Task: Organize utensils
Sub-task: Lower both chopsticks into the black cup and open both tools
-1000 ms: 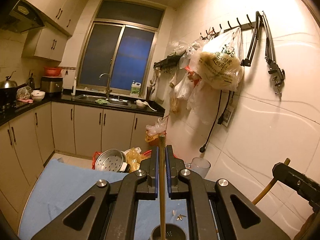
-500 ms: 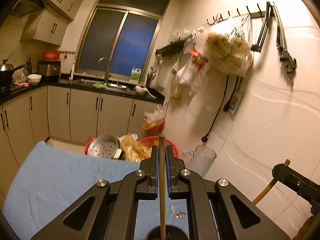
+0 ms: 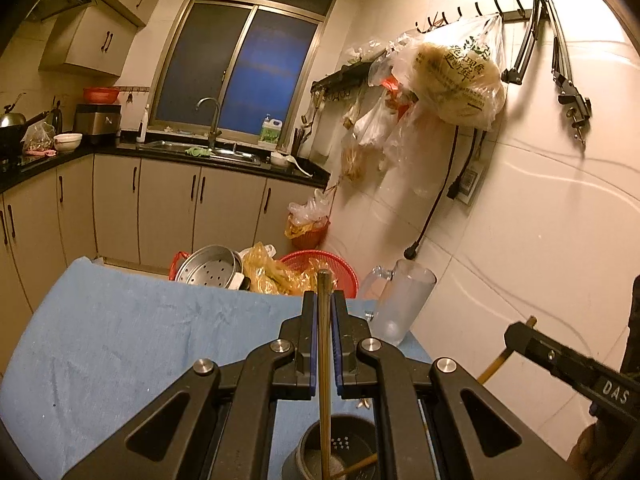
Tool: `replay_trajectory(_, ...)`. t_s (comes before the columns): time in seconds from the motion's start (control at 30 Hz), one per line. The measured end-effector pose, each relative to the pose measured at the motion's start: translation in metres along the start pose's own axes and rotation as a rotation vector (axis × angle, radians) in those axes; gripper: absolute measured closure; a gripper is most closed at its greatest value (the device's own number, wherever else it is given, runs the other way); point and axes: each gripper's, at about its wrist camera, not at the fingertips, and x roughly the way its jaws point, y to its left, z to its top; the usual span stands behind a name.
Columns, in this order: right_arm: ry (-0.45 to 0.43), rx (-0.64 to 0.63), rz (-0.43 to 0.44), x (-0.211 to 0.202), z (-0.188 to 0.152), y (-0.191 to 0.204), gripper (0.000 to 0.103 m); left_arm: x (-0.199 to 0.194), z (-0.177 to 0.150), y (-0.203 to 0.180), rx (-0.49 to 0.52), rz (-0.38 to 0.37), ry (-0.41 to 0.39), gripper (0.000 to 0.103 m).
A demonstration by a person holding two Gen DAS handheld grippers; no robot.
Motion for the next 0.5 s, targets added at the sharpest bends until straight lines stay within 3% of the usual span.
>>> replay_trajectory(0.5,0.049,0.003,-0.049,0.015,-0.009,-0.001,0.092,-0.013,-0.012,0.002,0.02,0.015,0.041,0.096)
